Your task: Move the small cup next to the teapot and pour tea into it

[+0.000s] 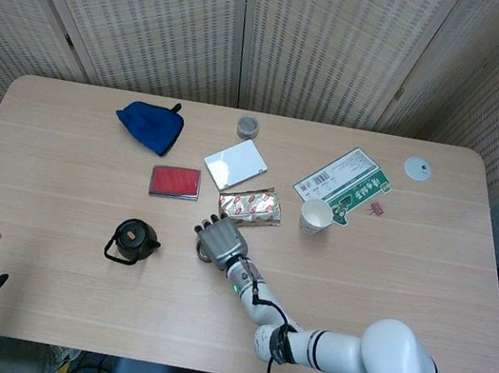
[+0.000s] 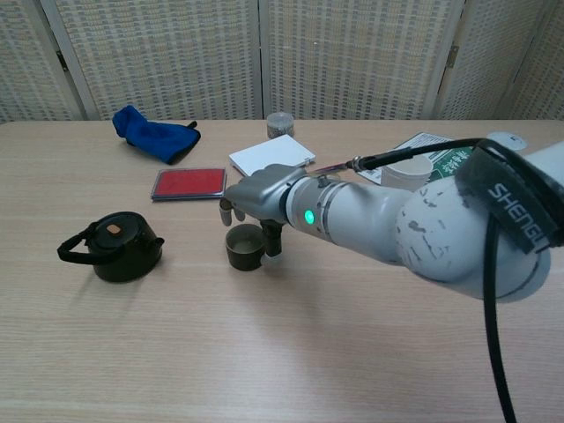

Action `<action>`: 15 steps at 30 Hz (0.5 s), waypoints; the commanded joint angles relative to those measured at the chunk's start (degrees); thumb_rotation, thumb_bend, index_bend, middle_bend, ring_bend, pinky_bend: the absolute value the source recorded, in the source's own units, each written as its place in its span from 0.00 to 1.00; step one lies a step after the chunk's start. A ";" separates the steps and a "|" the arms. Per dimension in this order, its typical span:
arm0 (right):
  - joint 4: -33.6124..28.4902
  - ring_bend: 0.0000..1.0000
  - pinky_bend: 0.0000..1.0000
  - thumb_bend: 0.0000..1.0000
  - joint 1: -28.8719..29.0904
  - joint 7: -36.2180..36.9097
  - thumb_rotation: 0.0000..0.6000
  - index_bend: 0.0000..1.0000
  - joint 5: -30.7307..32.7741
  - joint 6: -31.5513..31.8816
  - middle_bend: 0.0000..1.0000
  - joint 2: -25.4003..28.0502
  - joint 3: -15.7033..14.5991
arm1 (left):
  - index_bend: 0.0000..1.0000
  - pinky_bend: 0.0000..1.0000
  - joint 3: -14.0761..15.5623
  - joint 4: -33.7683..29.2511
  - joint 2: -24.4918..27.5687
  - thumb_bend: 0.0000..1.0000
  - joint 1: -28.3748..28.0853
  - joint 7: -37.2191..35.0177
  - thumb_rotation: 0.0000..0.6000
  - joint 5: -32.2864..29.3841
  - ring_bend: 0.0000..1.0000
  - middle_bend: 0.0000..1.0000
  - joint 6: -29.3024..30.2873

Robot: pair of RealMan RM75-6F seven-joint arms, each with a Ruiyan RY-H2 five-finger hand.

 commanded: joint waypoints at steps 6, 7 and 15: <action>-9.60 0.15 0.26 0.20 -2.70 2.77 1.00 0.20 -4.50 4.86 0.21 7.23 -1.22 | 0.36 0.08 -0.33 0.13 0.13 0.18 -0.09 -0.35 1.00 -0.07 0.26 0.27 -0.06; -11.60 0.15 0.26 0.20 -3.58 3.13 1.00 0.20 -5.45 6.11 0.21 8.82 -1.66 | 0.36 0.08 -0.43 0.22 0.16 0.18 -0.13 -0.43 1.00 -0.09 0.26 0.27 -0.05; -27.55 0.15 0.26 0.20 -15.09 9.34 1.00 0.20 -17.79 19.86 0.21 24.01 -7.87 | 0.36 0.08 -1.29 1.45 0.16 0.18 -1.25 -1.29 1.00 -0.30 0.26 0.27 -1.29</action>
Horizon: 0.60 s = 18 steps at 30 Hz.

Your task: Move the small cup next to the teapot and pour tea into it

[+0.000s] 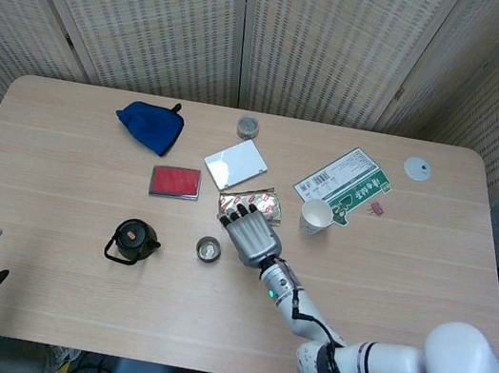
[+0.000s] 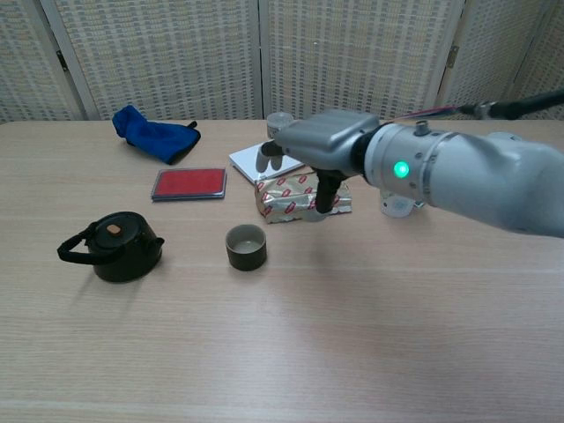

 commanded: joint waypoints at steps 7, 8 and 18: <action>-13.51 0.15 0.27 0.20 -16.79 9.74 1.00 0.20 -17.27 17.76 0.22 17.28 -9.80 | 0.36 0.08 -1.23 1.05 -0.78 0.18 -2.17 -0.15 1.00 0.10 0.26 0.27 -1.98; -14.28 0.15 0.27 0.20 -18.49 10.68 1.00 0.20 -18.85 19.60 0.22 18.59 -10.52 | 0.36 0.08 -1.41 1.08 -0.96 0.18 -2.49 -0.13 1.00 0.10 0.26 0.27 -2.24; -14.41 0.15 0.27 0.20 -31.65 19.59 1.00 0.20 -27.03 31.37 0.22 26.26 -14.15 | 0.36 0.08 -1.65 1.83 -1.96 0.18 -4.43 0.03 1.00 0.39 0.26 0.27 -4.25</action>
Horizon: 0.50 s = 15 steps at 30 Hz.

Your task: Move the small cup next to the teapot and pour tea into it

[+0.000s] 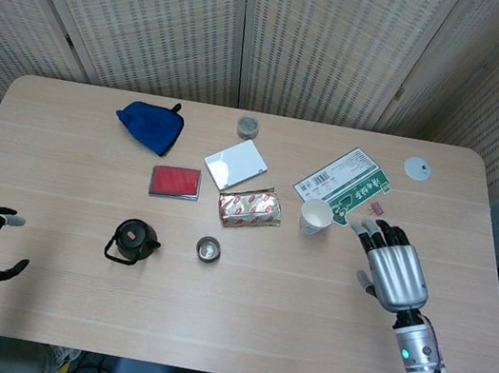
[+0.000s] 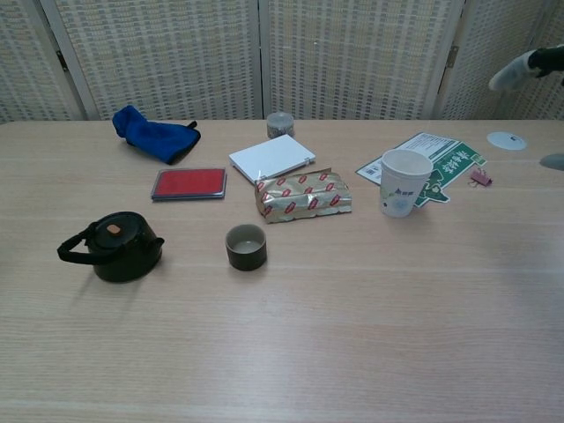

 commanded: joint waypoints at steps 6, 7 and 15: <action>2.79 0.15 0.27 0.20 -11.46 6.90 1.00 0.20 -3.87 8.45 0.22 4.82 -2.51 | 0.36 0.08 0.16 0.88 -0.80 0.18 -1.58 -0.14 1.00 0.47 0.26 0.27 -1.83; 3.15 0.15 0.27 0.20 -12.57 7.65 1.00 0.20 -3.87 9.14 0.22 5.13 -2.55 | 0.36 0.08 0.20 1.02 -0.92 0.18 -1.87 -0.21 1.00 0.51 0.26 0.27 -2.25; 4.94 0.15 0.27 0.20 -18.87 12.34 1.00 0.20 -3.05 12.40 0.22 7.32 -0.18 | 0.33 0.08 0.96 3.91 -1.67 0.18 -6.48 -1.96 1.00 3.72 0.26 0.27 -8.11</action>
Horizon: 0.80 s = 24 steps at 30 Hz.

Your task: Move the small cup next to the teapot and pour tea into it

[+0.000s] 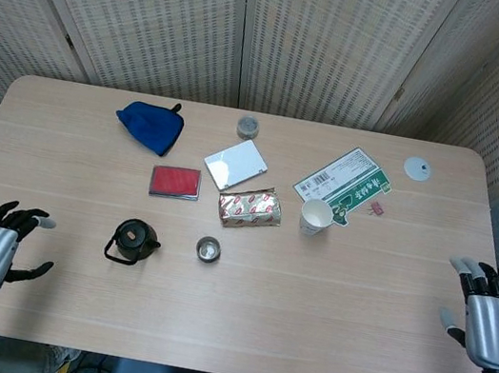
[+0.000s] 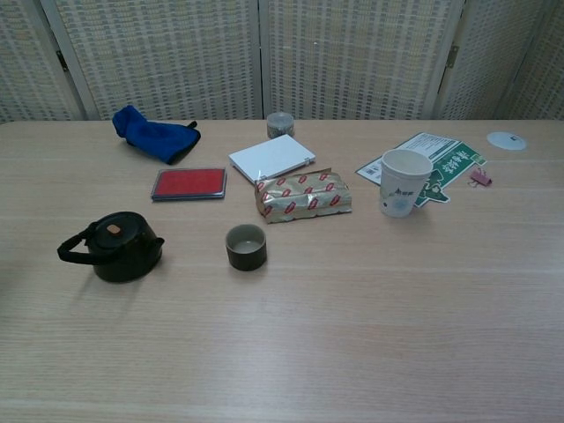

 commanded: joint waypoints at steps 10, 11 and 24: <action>0.83 0.15 0.27 0.20 -3.98 2.61 1.00 0.20 -0.29 0.19 0.22 1.92 4.73 | 0.26 0.08 0.17 5.70 -4.08 0.18 -9.42 -1.80 1.00 5.18 0.25 0.26 -9.58; 0.81 0.15 0.27 0.20 -4.17 2.58 1.00 0.20 -0.36 0.08 0.22 1.98 4.98 | 0.25 0.08 0.13 6.01 -4.49 0.18 -10.16 -1.84 1.00 5.34 0.25 0.25 -10.34; 0.83 0.15 0.27 0.20 -7.05 3.14 1.00 0.20 -0.92 -1.16 0.22 2.69 7.77 | 0.20 0.08 -3.66 11.08 -13.80 0.18 -18.66 5.25 1.00 -2.64 0.22 0.17 -19.56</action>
